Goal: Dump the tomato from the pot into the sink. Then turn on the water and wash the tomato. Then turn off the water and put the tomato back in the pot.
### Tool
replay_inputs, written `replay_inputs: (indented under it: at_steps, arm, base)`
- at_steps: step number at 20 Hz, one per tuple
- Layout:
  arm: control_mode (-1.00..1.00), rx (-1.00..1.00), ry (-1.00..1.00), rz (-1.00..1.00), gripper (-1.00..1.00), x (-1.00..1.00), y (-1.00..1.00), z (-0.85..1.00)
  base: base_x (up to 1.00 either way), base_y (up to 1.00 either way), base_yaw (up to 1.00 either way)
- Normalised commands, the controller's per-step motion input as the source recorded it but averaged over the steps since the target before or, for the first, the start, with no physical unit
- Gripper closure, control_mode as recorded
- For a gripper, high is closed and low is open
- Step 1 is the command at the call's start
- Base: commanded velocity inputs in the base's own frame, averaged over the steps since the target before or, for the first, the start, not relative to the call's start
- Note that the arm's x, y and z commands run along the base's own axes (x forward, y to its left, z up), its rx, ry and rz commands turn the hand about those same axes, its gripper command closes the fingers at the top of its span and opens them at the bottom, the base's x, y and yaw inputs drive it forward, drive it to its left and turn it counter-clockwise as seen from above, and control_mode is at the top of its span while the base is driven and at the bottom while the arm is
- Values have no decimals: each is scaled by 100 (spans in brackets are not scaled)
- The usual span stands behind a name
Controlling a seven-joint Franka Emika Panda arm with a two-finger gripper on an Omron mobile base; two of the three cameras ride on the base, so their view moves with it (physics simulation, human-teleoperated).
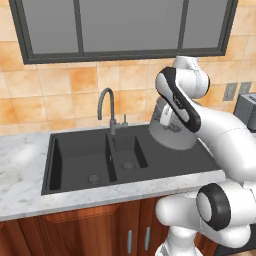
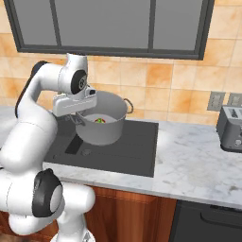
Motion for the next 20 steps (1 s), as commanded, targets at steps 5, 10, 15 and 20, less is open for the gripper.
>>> replay_inputs:
  at_steps: [5,10,15,20]
  arm:
    - [-100,5,0,9,100,-38,100,0]
    - [-100,7,0,8,100,-17,100,0]
    - [-100,5,1,7,100,0,100,0]
    - [-100,4,3,5,100,0,100,0]
  base:
    - [0,0,0]
    - [0,0,0]
    - [0,0,0]
    - [0,0,0]
